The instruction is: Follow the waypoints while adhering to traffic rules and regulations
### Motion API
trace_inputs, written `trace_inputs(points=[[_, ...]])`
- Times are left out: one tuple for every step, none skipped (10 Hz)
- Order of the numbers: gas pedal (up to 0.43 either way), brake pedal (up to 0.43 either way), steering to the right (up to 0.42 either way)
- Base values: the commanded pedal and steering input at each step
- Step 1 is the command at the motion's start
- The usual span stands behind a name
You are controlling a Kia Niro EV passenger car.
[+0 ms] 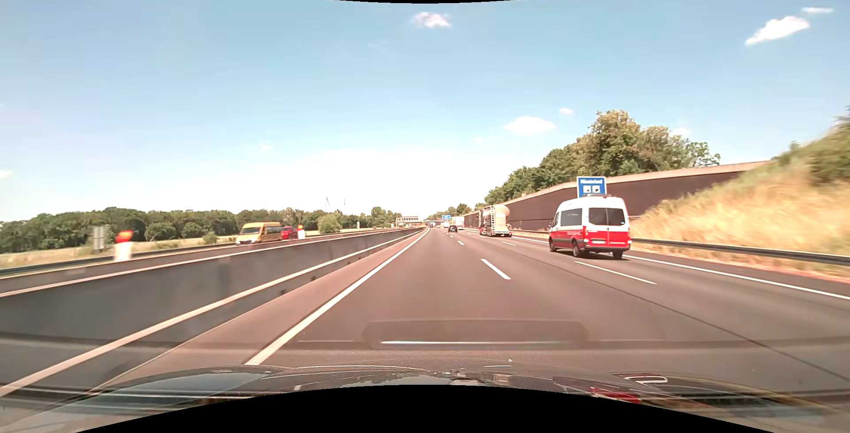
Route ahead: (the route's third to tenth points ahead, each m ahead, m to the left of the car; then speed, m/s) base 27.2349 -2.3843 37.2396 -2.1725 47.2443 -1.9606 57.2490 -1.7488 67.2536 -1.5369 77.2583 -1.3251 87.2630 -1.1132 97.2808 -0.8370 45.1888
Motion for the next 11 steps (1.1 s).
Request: trace_inputs(points=[[0.701, 0.0, -0.003], [0.713, 0.0, -0.002], [0.713, 0.0, -0.002], [0.713, 0.0, -0.002], [0.732, 0.0, -0.002], [0.732, 0.0, -0.002], [0.732, 0.0, -0.002], [0.732, 0.0, -0.002], [0.72, 0.0, -0.002], [0.72, 0.0, -0.001], [0.72, 0.0, -0.002]])
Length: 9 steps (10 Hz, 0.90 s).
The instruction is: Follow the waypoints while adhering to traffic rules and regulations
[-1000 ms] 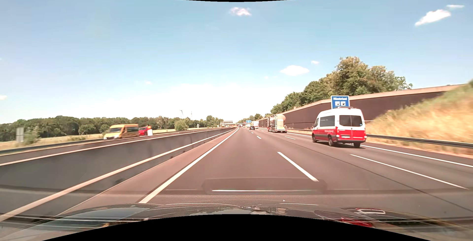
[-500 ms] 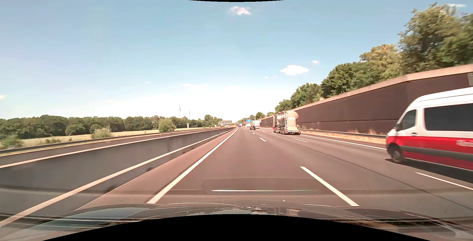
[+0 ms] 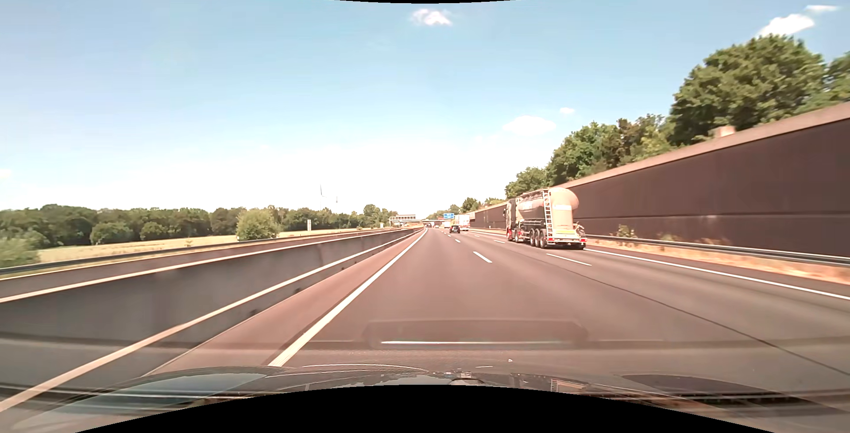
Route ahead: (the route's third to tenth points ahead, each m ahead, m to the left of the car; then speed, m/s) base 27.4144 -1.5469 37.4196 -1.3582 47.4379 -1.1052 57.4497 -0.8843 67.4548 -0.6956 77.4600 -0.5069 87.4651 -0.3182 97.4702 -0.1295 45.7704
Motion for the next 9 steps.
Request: trace_inputs(points=[[0.72, 0.0, -0.002], [0.713, 0.0, -0.002], [0.713, 0.0, -0.002], [0.713, 0.0, -0.002], [0.713, 0.0, -0.002], [0.72, 0.0, -0.002], [0.732, 0.0, -0.002], [0.732, 0.0, -0.002], [0.76, 0.0, -0.002]])
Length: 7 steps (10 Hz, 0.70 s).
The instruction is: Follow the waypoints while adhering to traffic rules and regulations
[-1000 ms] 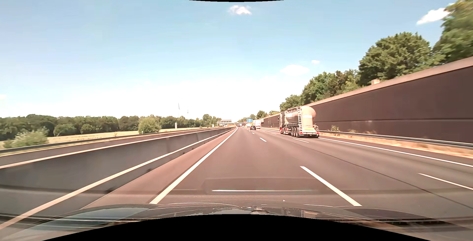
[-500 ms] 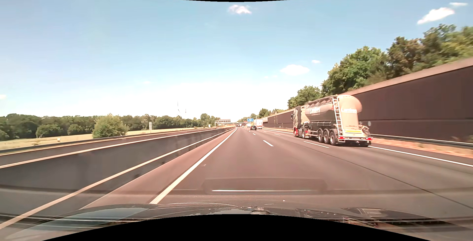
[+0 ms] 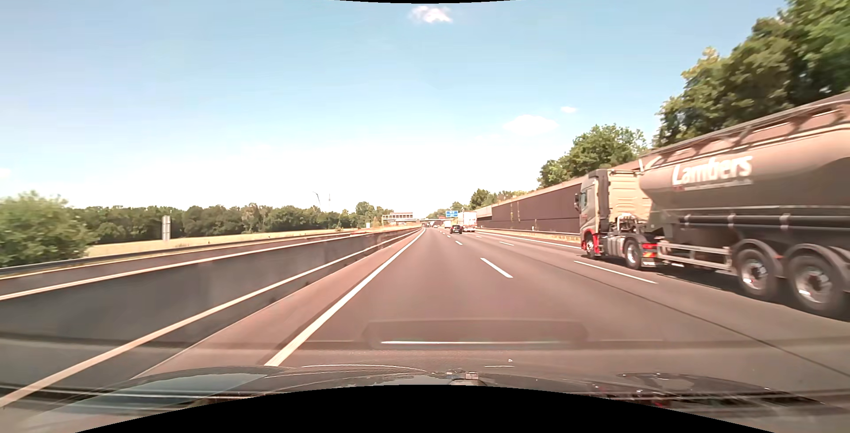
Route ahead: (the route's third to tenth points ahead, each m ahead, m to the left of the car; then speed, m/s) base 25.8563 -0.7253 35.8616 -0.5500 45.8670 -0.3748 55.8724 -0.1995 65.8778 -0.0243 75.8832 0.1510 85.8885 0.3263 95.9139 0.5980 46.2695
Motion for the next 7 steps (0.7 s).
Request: trace_inputs(points=[[0.78, 0.0, -0.002], [0.791, 0.0, -0.003], [0.791, 0.0, -0.005], [0.791, 0.0, -0.005], [0.78, 0.0, -0.005], [0.78, 0.0, -0.005], [0.772, 0.0, -0.006]])
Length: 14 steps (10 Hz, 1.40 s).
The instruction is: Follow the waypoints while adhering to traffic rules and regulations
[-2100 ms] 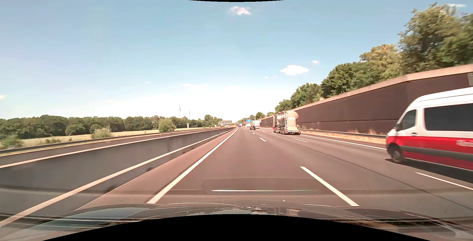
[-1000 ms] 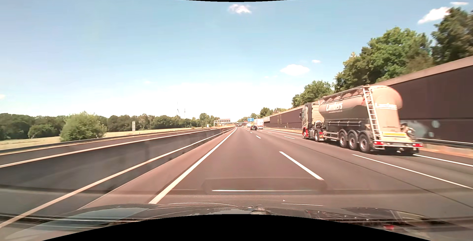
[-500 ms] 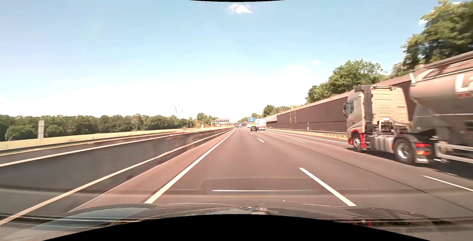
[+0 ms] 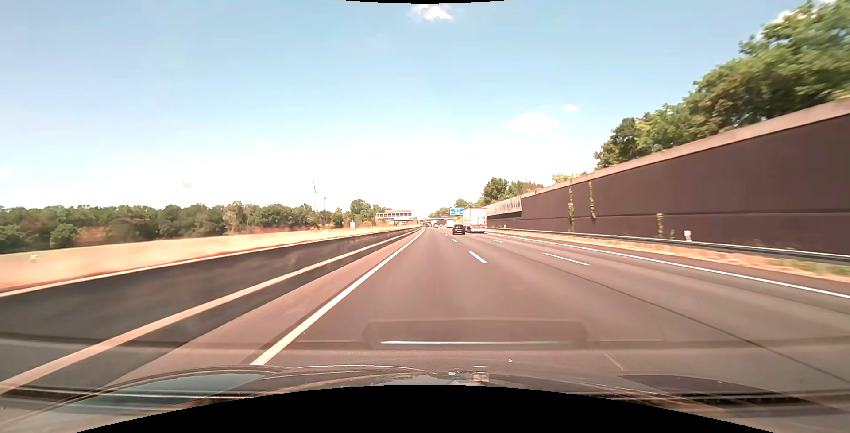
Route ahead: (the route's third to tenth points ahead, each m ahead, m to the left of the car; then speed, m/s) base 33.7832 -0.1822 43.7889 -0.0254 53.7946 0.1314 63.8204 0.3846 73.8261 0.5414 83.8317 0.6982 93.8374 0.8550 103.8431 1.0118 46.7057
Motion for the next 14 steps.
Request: trace_inputs(points=[[0.772, 0.0, -0.006], [0.772, 0.0, -0.005], [0.752, 0.0, -0.005], [0.74, 0.0, -0.005], [0.74, 0.0, -0.004], [0.74, 0.0, -0.004], [0.732, 0.0, -0.004], [0.732, 0.0, -0.004], [0.732, 0.0, -0.004], [0.732, 0.0, -0.003], [0.732, 0.0, -0.004], [0.732, 0.0, -0.004], [0.732, 0.0, -0.004], [0.74, 0.0, -0.004]])
